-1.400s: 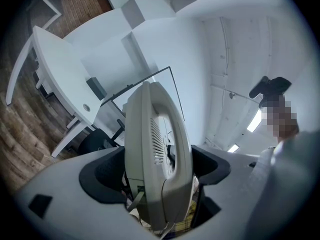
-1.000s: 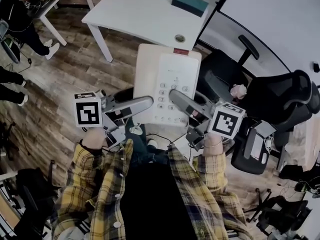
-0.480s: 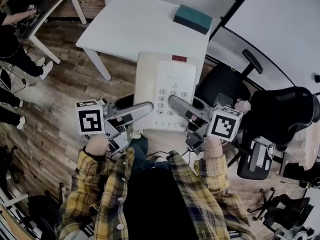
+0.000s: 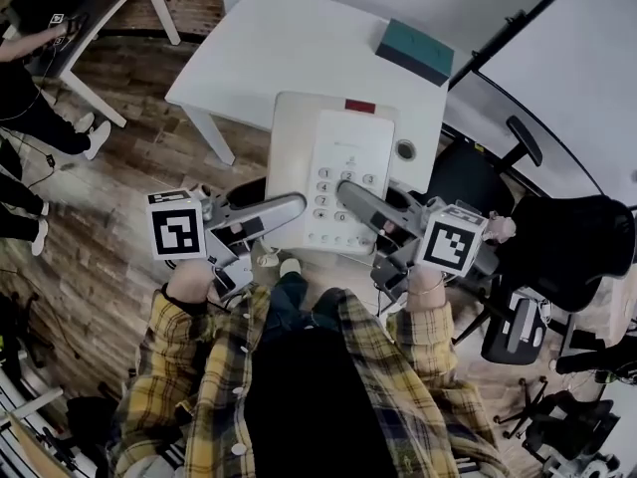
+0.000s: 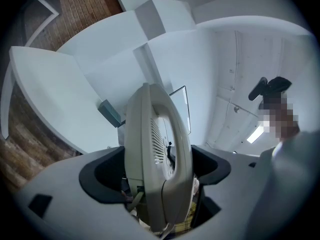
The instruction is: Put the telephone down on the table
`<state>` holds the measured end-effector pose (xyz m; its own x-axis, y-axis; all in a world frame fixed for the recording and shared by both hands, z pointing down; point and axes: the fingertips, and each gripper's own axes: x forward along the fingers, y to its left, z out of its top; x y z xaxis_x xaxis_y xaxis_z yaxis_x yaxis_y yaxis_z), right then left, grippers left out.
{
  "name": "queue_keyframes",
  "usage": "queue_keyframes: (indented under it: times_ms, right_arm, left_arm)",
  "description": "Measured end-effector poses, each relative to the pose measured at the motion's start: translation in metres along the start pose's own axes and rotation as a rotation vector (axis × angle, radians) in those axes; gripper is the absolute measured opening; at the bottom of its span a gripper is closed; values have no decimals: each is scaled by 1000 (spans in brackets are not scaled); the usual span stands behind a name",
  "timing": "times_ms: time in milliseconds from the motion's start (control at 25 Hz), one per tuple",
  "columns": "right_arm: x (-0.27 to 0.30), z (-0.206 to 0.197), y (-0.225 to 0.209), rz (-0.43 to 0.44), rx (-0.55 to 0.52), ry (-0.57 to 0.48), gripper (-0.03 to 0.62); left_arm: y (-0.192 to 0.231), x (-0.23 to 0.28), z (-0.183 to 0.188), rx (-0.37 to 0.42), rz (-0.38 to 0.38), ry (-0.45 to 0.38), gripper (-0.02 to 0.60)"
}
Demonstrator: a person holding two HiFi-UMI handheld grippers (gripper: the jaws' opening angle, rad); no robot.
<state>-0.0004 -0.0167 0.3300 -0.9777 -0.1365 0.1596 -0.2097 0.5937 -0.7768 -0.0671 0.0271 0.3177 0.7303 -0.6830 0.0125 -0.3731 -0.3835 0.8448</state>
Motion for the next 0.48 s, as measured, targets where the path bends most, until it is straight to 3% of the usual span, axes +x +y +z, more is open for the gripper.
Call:
queue_keyframes:
  times_ms: [160,480]
  right_arm:
    - [30,8,0,-9,-14,15,255]
    - [24,6,-4,-5,-2,58,255]
  left_arm:
    - [16,-14,21,-11,-1,3,390]
    - [15,-9,13,-37,17,-21,390]
